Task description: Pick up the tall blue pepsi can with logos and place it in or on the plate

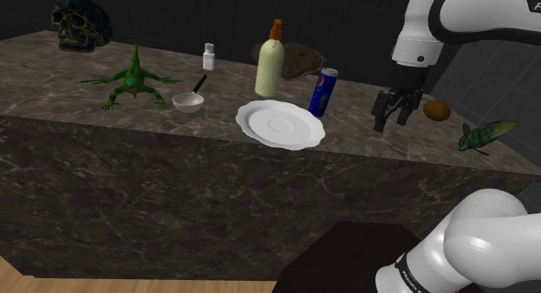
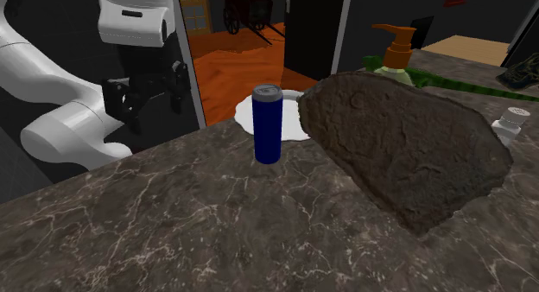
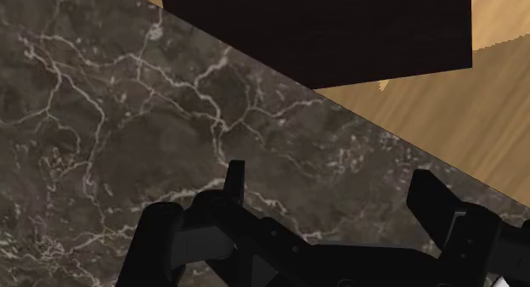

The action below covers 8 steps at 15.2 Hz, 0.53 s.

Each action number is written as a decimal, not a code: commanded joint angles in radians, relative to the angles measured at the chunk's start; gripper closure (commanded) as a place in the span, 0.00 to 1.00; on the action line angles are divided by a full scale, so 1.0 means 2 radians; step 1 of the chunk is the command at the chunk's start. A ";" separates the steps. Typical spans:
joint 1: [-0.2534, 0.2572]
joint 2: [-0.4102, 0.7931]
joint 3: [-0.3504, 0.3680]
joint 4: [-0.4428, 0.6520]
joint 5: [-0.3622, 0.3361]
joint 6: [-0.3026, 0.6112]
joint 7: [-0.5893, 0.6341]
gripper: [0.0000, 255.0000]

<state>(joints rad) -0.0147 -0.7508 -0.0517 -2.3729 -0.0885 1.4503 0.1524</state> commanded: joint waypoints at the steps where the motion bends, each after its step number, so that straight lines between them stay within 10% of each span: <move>1: 0.000 0.000 0.000 0.000 0.000 0.000 0.000 0.00; 8: 0.017 0.106 -0.002 0.108 0.013 0.038 -0.020 0.00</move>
<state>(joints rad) 0.0141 -0.5636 -0.0572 -2.1831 -0.0680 1.5150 0.1153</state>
